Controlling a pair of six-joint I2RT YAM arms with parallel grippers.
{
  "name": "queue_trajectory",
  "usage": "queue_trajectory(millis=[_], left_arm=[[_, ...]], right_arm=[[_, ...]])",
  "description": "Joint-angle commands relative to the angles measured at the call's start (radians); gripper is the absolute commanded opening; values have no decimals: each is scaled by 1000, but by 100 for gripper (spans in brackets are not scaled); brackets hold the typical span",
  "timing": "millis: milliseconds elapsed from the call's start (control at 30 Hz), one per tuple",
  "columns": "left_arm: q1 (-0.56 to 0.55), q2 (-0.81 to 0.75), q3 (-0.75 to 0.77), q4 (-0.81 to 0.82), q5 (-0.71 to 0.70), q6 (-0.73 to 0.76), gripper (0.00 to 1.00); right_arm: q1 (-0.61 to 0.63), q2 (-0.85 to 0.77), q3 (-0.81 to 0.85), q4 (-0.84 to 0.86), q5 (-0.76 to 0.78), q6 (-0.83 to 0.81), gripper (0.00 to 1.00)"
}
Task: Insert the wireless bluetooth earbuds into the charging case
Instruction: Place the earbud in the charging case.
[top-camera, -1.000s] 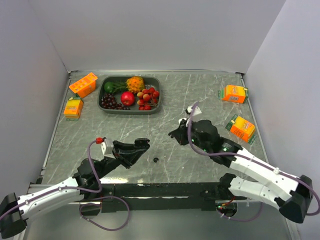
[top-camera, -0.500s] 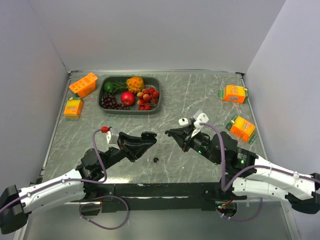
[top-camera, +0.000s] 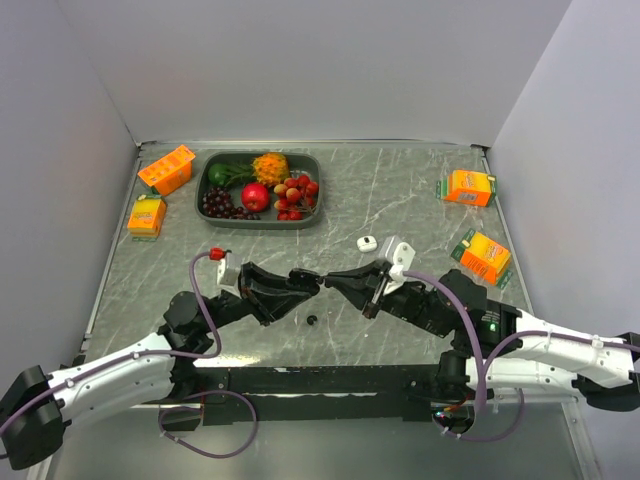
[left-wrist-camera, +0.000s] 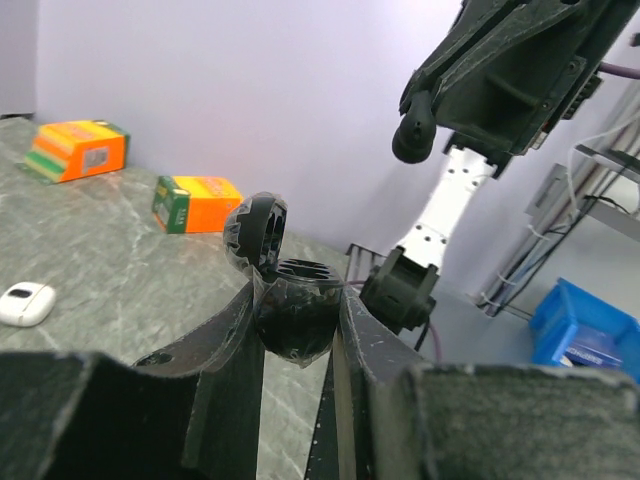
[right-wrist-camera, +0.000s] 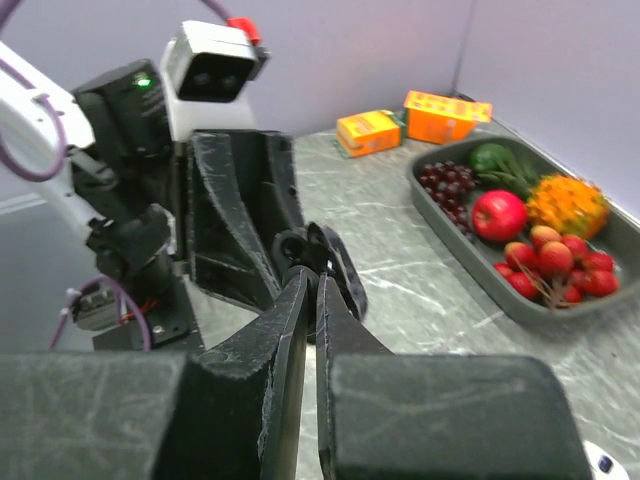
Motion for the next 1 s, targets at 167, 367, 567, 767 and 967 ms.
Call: queue_trajectory(millis=[167, 367, 567, 767, 967], left_arm=[[7, 60, 4, 209, 155, -49, 1], [7, 57, -7, 244, 188, -54, 1], [7, 49, -7, 246, 195, -57, 1], [7, 48, 0, 244, 198, -62, 1], [8, 43, 7, 237, 194, -59, 1]], right_arm=[[73, 72, 21, 163, -26, -17, 0], [113, 97, 27, 161, 3, -73, 0], [128, 104, 18, 158, 49, -93, 0], [134, 117, 12, 172, 59, -100, 0], [136, 140, 14, 177, 57, -103, 0]])
